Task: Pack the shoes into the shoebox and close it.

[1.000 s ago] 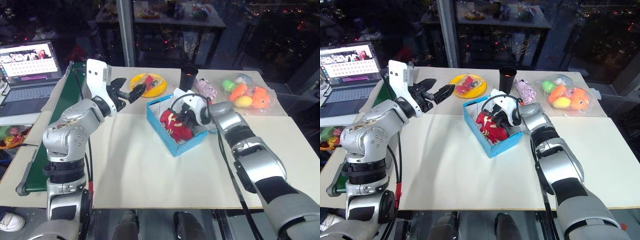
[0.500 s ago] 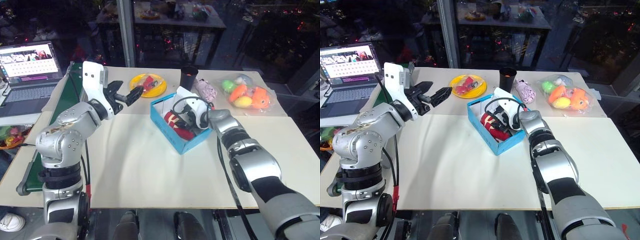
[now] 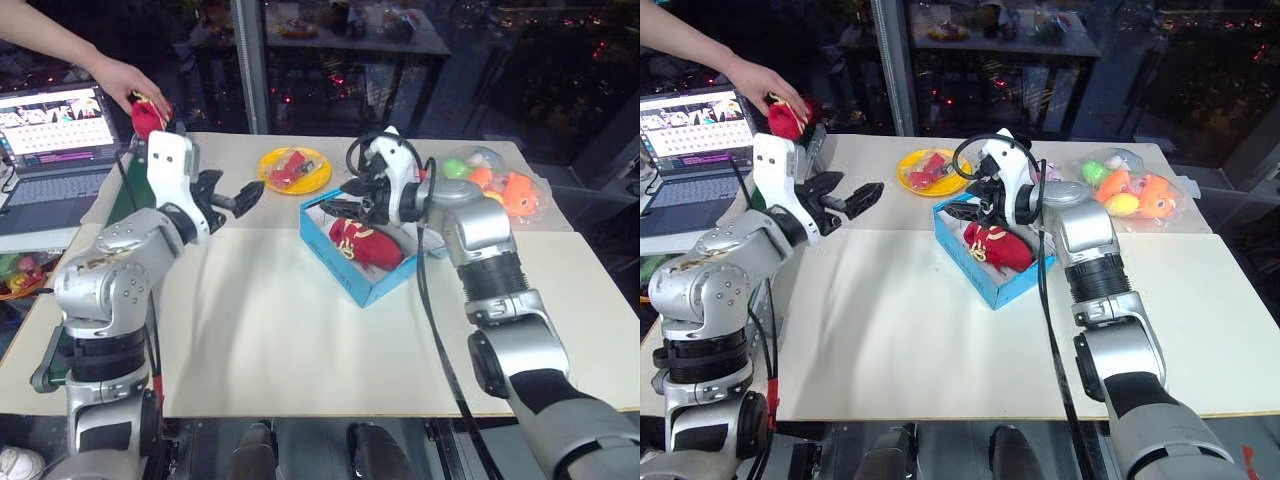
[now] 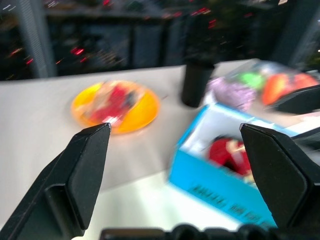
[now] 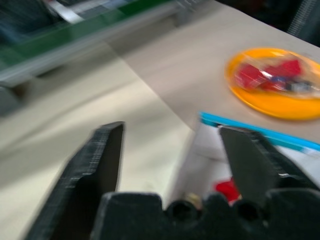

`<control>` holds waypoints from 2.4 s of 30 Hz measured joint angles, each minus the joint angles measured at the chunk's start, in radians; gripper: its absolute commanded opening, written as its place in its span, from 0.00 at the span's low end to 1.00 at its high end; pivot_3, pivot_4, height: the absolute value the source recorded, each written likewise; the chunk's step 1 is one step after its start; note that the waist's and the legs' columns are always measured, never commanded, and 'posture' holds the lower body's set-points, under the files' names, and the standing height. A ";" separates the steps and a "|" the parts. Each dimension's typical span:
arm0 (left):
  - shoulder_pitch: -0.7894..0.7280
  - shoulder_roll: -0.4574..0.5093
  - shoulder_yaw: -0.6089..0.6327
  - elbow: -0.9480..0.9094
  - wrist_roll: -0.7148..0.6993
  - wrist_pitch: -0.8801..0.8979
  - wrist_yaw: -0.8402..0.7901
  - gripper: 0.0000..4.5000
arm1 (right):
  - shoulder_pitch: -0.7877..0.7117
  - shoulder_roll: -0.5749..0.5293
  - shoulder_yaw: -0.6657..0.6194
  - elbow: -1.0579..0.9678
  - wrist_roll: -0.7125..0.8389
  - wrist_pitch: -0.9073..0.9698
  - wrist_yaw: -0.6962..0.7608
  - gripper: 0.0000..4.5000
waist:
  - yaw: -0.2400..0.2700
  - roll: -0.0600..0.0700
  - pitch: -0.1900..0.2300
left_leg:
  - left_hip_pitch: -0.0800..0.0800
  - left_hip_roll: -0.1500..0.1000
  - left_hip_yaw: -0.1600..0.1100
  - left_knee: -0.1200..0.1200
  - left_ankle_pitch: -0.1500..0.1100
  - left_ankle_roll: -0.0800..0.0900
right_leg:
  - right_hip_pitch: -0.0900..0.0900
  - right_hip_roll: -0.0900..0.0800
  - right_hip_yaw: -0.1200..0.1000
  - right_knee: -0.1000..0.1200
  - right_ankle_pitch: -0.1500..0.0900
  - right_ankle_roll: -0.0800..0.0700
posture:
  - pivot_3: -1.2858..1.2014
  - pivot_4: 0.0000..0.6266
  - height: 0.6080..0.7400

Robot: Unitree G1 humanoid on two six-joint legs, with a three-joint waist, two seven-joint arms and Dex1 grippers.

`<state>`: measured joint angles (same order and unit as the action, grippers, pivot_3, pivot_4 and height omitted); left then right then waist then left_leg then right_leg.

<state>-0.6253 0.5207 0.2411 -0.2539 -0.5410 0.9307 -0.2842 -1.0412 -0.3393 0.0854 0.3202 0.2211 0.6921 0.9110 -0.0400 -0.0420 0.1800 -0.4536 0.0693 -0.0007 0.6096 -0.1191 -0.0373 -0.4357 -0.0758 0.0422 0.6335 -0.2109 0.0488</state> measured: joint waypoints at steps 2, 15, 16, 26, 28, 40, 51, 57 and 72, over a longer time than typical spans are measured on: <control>0.032 0.014 0.014 0.003 0.026 0.000 0.019 0.98 | 0.016 0.000 0.000 -0.062 0.040 0.038 0.028 0.36 | -0.001 0.000 0.000 | 0.000 0.000 0.000 0.000 0.000 0.000 | 0.000 0.000 0.000 0.000 0.000 0.000 | 0.52 0.24 0.97; 0.156 0.042 0.173 -0.066 0.069 0.004 0.130 0.98 | 0.046 0.041 0.000 -0.142 0.145 0.080 0.012 0.01 | 0.003 0.000 0.000 | -0.001 0.000 0.000 0.000 0.000 0.000 | -0.001 0.000 0.000 0.000 0.000 0.000 | 0.52 0.24 0.97; 0.158 0.041 0.176 -0.072 0.069 0.005 0.136 0.98 | 0.046 0.048 -0.005 -0.140 0.150 0.080 0.000 0.07 | 0.004 0.000 0.000 | -0.001 0.000 0.000 0.000 0.000 0.000 | -0.001 0.000 0.000 0.000 0.000 0.000 | 0.52 0.24 0.97; 0.225 0.044 0.258 -0.124 0.077 0.013 0.191 0.98 | 0.113 0.024 -0.009 -0.157 0.181 0.076 0.046 0.78 | -0.005 -0.001 0.000 | -0.001 0.001 0.000 0.000 0.000 0.000 | -0.001 0.000 0.000 0.000 0.000 0.000 | 0.52 0.24 0.97; 0.263 0.049 0.291 -0.123 0.093 0.008 0.200 0.98 | 0.112 0.020 -0.009 -0.167 0.191 0.076 0.050 0.95 | -0.007 -0.001 0.000 | 0.000 0.001 0.000 0.000 0.000 0.000 | -0.001 0.000 0.000 0.000 0.000 -0.001 | 0.52 0.24 0.97; 0.416 0.052 0.374 0.060 0.143 -0.159 0.133 0.98 | 0.112 0.010 0.003 -0.216 0.227 0.084 0.070 0.98 | 0.013 -0.001 -0.001 | -0.001 0.001 0.000 0.000 0.000 0.000 | -0.001 0.000 -0.001 -0.001 0.000 -0.001 | 0.52 0.24 0.97; 0.402 0.067 0.344 0.289 0.164 -0.334 0.018 0.98 | 0.121 -0.029 0.025 -0.308 0.234 0.146 0.035 0.98 | 0.021 -0.001 -0.001 | -0.001 0.001 0.001 -0.001 0.000 0.000 | -0.002 0.000 -0.001 -0.001 0.000 -0.002 | 0.52 0.24 0.97; 0.375 0.067 0.299 0.415 0.182 -0.443 -0.042 0.98 | 0.121 -0.040 0.020 -0.337 0.236 0.169 0.005 0.98 | 0.025 -0.001 -0.001 | -0.001 0.001 0.001 -0.001 0.000 0.000 | -0.002 0.000 -0.001 -0.001 0.000 -0.002 | 0.52 0.24 0.97; 0.341 0.038 0.236 0.457 0.156 -0.535 -0.111 0.60 | 0.127 -0.049 -0.037 -0.389 0.300 0.216 -0.071 1.00 | 0.037 -0.001 -0.001 | -0.003 0.001 0.001 0.000 0.000 -0.001 | -0.002 -0.001 -0.002 -0.001 0.000 -0.002 | 0.52 0.24 0.97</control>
<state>-0.2842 0.5589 0.4771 0.2034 -0.3848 0.3954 -0.3948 -0.9146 -0.3883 0.0481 -0.0686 0.5214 0.9086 0.8402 -0.0026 -0.0434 0.1789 -0.4565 0.0702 0.0001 0.6097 -0.1191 -0.0380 -0.4377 -0.0768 0.0400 0.6325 -0.2112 0.0467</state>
